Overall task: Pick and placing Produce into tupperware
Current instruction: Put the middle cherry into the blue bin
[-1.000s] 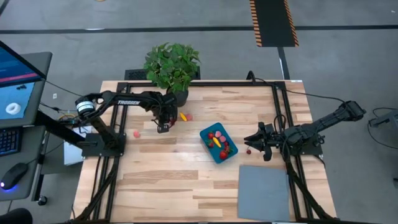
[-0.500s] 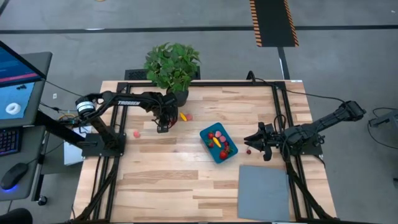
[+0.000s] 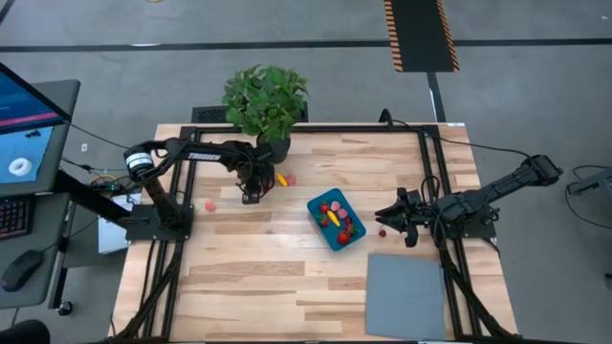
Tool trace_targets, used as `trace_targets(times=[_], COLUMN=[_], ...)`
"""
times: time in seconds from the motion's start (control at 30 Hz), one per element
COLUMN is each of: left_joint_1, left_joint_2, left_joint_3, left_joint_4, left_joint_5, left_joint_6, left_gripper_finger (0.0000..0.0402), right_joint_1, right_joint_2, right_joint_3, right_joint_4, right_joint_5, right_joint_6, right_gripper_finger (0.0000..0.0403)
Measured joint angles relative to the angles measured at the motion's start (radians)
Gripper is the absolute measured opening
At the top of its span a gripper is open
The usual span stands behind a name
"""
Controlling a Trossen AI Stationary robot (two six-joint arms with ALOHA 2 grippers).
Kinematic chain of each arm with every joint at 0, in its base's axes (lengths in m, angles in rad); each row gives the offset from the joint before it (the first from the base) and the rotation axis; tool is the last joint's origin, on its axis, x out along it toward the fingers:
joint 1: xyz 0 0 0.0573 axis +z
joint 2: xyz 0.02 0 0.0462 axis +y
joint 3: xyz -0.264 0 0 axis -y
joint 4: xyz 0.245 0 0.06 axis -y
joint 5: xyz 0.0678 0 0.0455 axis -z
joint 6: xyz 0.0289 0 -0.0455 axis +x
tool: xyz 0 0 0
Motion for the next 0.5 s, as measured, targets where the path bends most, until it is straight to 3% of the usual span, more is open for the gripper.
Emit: trace_targets(times=[0.13,0.3,0.5], left_joint_1=[0.0,0.0,-0.02], left_joint_2=[0.009,0.019,0.016], left_joint_3=[0.023,0.081,0.131], left_joint_4=[-0.017,-0.087,-0.19], left_joint_5=[-0.004,0.009,0.005], left_joint_6=[-0.003,0.001,-0.019], left_gripper_finger=[0.0099,0.0014,0.0002], right_joint_1=[0.0,0.0,0.0], right_joint_2=[0.001,0.001,0.001], right_joint_3=[0.0,0.0,0.0], right_joint_4=[-0.001,-0.004,-0.007], right_joint_5=[0.0,0.0,0.0], right_joint_6=[0.002,0.001,0.001], right_gripper_finger=[0.0123,0.0123,0.0123])
